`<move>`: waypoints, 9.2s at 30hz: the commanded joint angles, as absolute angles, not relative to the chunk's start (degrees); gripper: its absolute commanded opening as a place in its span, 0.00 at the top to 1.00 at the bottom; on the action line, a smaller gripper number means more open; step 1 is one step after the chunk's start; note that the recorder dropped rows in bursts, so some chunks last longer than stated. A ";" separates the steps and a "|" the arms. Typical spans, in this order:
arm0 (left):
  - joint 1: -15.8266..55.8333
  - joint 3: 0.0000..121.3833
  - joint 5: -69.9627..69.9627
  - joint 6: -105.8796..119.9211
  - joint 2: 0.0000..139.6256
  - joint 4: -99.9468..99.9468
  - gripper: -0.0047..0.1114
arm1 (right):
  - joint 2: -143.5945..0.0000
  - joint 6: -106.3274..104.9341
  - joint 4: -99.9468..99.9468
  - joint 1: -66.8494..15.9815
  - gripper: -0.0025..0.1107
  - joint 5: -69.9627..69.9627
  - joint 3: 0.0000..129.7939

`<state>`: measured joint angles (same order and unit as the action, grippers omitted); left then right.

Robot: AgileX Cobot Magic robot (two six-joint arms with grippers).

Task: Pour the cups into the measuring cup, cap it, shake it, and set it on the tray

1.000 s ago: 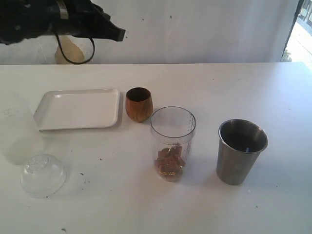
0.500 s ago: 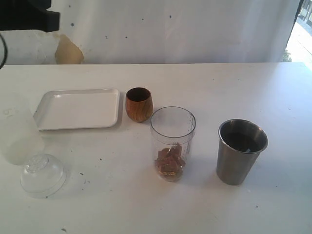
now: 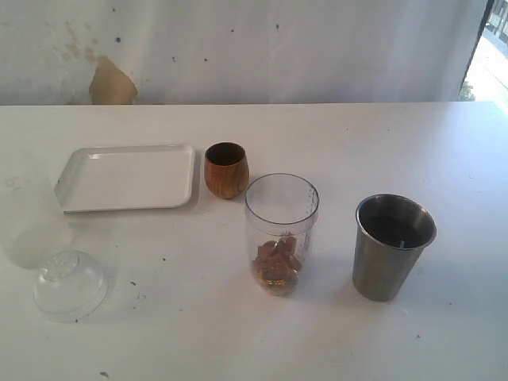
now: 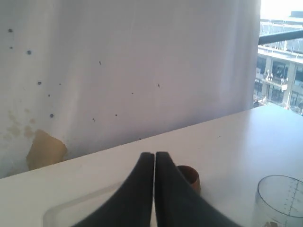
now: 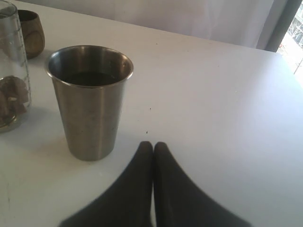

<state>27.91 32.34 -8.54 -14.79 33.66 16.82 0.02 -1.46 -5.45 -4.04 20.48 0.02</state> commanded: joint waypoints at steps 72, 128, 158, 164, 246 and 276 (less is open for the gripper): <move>-9.99 0.00 -11.01 1.58 0.00 0.87 0.95 | 0.00 -0.54 -5.86 -3.93 0.98 20.06 0.00; -6.27 0.00 -11.13 1.58 0.00 0.87 0.95 | -18.31 10.32 -6.25 -3.93 0.12 -18.73 0.00; -6.27 0.00 -11.13 1.58 0.00 0.87 0.95 | -48.79 14.28 -16.98 -3.93 0.05 -37.02 0.00; -6.27 0.00 -11.13 1.58 0.00 0.87 0.95 | -56.23 13.67 -19.08 -3.93 0.05 -42.75 0.00; -6.27 0.00 -11.13 1.58 0.00 0.87 0.95 | -105.41 6.62 -16.85 -3.93 0.05 -69.26 12.98; -6.27 0.00 -11.13 1.58 0.00 0.87 0.95 | -105.41 6.62 -16.23 -3.93 0.58 -69.86 13.32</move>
